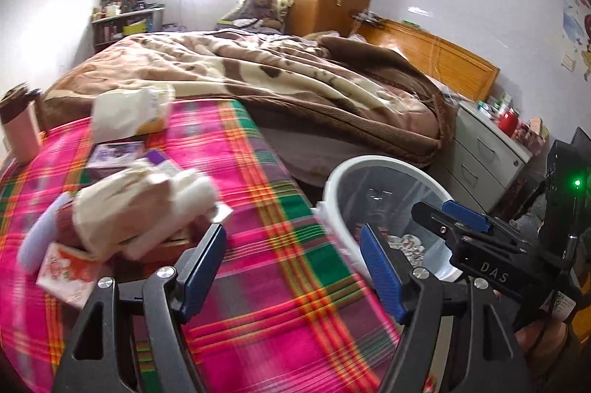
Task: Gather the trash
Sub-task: 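Move both open tools back over the remaining items on the bed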
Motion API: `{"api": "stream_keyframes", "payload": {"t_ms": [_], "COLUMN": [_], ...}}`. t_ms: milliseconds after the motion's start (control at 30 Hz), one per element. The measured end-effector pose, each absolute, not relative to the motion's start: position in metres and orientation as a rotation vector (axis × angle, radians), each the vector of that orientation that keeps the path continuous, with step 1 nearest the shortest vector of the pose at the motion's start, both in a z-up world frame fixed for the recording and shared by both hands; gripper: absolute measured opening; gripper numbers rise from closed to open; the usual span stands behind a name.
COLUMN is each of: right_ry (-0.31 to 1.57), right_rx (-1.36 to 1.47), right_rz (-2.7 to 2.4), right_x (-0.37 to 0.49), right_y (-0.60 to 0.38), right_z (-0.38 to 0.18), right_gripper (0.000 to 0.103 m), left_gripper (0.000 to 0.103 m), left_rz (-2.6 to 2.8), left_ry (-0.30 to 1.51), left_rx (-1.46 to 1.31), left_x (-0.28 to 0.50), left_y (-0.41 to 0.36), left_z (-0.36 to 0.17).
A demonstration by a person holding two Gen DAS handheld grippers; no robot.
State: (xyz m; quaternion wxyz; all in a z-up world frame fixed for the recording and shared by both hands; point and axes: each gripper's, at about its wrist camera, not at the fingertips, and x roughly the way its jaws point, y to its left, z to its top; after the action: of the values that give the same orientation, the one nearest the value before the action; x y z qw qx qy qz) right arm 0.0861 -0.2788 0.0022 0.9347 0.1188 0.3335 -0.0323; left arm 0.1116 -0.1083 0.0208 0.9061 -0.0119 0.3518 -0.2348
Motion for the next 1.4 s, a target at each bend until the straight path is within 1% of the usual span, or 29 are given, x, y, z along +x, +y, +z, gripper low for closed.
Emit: {"api": "stream_keyframes", "payload": {"t_ms": [167,367,533,700,1133,1400], "right_ry": [0.683,0.68,0.687,0.684,0.671,0.728], "right_rx": [0.226,0.203,0.191,0.168,0.08,0.048], "right_rz": [-0.003,0.066,0.117,0.186,0.313,0.394], "right_x": [0.093,0.104,0.115,0.126,0.158,0.173], "right_y": [-0.252,-0.223,-0.201,-0.175,-0.12,-0.098], "right_z": [0.003,0.003,0.002,0.003,0.011,0.002], "right_gripper": [0.067,0.067,0.067,0.067,0.072,0.072], "left_gripper": [0.078,0.079,0.083,0.083,0.084,0.084], "left_rz": [-0.419,-0.309,-0.243,-0.196,-0.181,-0.127], "left_ry": [0.718,0.742,0.753,0.784,0.867,0.883], "left_rx": [-0.057,-0.095,-0.116,-0.133,-0.102,-0.115], "left_x": [0.11,0.114,0.114,0.12,0.135,0.139], "left_y": [-0.072,-0.025,0.003,0.025,0.039,0.065], "left_z": [0.02,0.007,-0.004,-0.017,-0.043,-0.047]}}
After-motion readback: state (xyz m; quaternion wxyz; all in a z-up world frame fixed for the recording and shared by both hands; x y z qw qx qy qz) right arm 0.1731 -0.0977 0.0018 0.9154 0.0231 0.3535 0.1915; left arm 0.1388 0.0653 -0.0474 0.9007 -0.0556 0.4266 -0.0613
